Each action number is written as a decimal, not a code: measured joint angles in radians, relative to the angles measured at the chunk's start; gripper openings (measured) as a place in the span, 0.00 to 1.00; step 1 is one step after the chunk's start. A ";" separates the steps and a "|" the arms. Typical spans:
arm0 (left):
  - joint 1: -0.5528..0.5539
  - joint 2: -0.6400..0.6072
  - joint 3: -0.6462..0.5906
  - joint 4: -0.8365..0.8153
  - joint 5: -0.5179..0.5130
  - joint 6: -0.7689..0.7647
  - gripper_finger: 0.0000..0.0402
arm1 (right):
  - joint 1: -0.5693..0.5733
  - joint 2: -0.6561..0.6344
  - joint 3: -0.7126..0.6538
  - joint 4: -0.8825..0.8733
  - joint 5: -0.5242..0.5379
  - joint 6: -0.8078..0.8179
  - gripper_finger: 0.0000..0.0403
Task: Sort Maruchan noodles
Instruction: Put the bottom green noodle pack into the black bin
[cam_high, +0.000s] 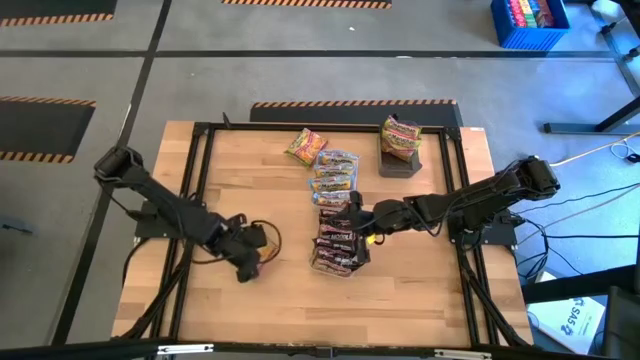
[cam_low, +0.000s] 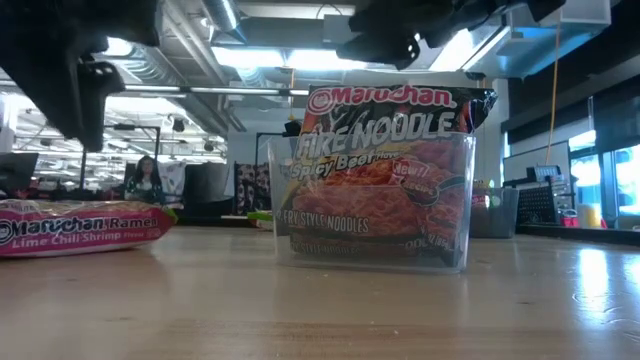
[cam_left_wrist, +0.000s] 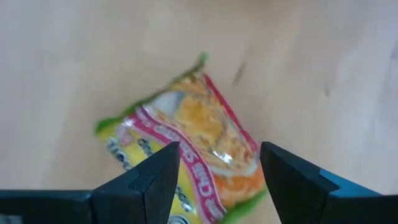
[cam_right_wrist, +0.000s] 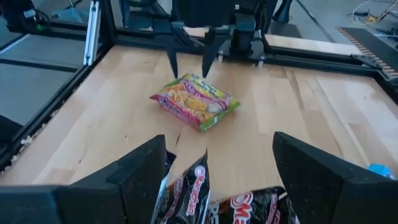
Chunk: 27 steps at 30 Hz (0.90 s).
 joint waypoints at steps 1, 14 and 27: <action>-0.022 -0.005 -0.006 0.002 -0.040 -0.024 0.55 | 0.000 0.000 0.000 0.005 0.000 0.000 0.70; -0.150 -0.011 -0.068 0.037 -0.227 -0.289 0.55 | 0.093 0.000 0.000 0.013 0.058 0.146 0.70; -0.110 -0.010 -0.153 0.130 -0.299 -0.500 0.55 | 0.265 0.135 0.034 0.063 0.157 0.363 0.70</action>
